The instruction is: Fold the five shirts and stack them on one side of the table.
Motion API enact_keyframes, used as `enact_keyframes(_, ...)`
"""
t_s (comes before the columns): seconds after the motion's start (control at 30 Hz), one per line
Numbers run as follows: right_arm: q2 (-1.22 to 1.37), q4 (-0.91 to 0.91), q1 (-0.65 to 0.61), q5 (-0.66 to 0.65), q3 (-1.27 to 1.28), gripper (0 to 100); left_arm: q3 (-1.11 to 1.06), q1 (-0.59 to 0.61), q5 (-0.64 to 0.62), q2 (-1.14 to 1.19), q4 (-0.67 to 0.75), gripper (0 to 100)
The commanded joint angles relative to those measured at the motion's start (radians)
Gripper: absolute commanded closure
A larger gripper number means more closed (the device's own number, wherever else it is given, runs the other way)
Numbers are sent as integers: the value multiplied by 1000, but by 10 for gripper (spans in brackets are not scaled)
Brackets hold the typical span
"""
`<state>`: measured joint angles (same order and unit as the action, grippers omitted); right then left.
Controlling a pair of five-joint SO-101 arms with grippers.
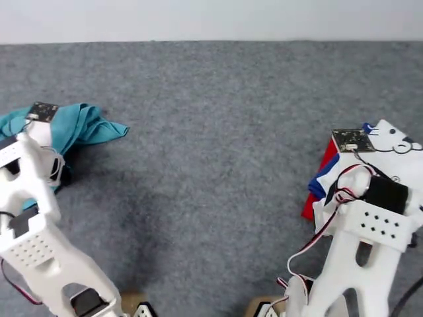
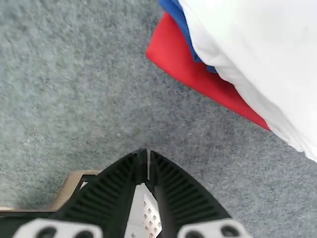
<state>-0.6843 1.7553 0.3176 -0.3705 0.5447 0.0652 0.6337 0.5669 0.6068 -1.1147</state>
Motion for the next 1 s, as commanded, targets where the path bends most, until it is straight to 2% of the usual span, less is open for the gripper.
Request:
enact_keyframes(0.0, -24, 39, -7, 9, -3, 989, 119, -12, 3, 35, -8, 983)
enact_keyframes(0.2, -24, 39, -7, 9, -3, 989, 189, -120, -3, -61, -227, 987)
enact_keyframes(0.43, -24, 39, -7, 9, -3, 989, 193, -321, -219, -322, -391, 987)
enact_keyframes(0.7, -24, 39, -7, 8, -3, 989, 189, -692, -410, -557, -427, 987)
enact_keyframes(0.97, -25, 41, -7, 8, -3, 989, 194, -1129, -479, -574, -364, 987)
